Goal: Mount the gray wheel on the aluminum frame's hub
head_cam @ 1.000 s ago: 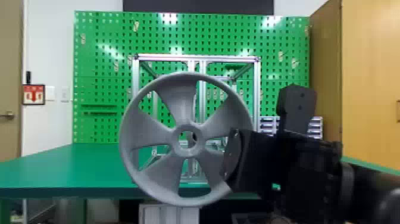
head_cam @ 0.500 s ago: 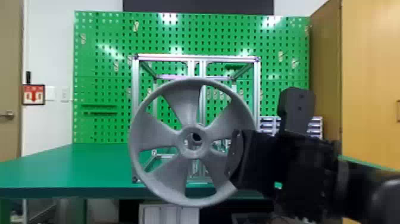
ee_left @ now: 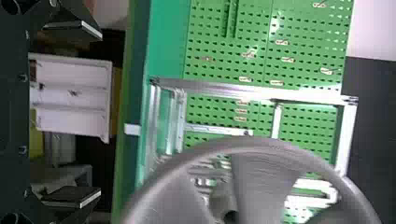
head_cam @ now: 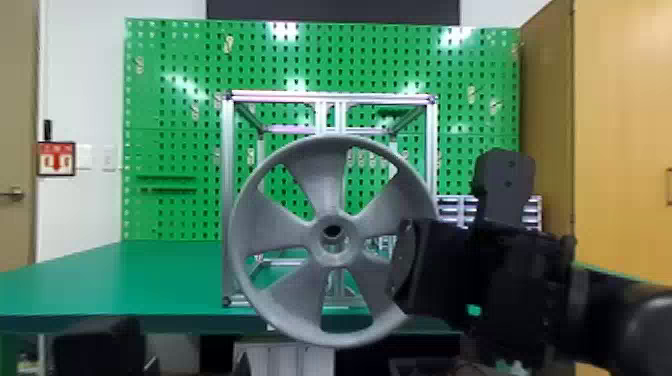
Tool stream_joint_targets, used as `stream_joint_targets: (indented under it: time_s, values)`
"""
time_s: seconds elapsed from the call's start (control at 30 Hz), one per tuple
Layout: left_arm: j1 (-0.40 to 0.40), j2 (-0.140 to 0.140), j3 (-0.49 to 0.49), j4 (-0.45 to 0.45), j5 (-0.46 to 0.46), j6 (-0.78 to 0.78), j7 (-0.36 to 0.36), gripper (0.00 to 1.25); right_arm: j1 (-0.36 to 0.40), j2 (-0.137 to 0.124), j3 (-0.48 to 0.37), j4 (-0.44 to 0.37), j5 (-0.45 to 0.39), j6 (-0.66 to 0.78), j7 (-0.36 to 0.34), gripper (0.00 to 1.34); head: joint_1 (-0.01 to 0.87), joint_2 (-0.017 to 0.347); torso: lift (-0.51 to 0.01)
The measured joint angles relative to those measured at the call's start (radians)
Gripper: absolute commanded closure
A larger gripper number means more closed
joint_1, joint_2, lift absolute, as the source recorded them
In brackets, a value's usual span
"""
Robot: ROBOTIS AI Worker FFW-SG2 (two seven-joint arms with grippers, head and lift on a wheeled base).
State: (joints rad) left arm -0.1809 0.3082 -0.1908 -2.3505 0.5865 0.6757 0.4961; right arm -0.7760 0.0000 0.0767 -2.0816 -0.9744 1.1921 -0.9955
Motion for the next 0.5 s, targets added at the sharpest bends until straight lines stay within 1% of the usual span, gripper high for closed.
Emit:
stream_joint_targets:
  time_s: [0.17,0.3,0.4,0.5]
  values:
    - [-0.034,0.000,0.026,-0.019,0.111,-0.014,0.003,0.14,0.001,0.000,-0.003,0.001,0.006,0.002,0.000,1.17,-0.005,0.006,-0.499]
    - [-0.051,0.000,0.044,0.001,0.203,-0.077,-0.002,0.16,0.000,0.000,-0.001,0.004,0.009,0.003,0.000,1.17,-0.005,0.006,-0.499]
    - [-0.058,0.000,0.048,0.032,0.264,-0.139,-0.037,0.16,-0.001,0.000,0.002,0.007,0.009,0.004,0.000,1.17,-0.005,0.006,-0.499]
    - [-0.068,0.000,0.043,0.062,0.300,-0.183,-0.067,0.16,-0.003,0.000,0.005,0.009,0.010,0.005,0.000,1.17,-0.005,0.006,-0.499]
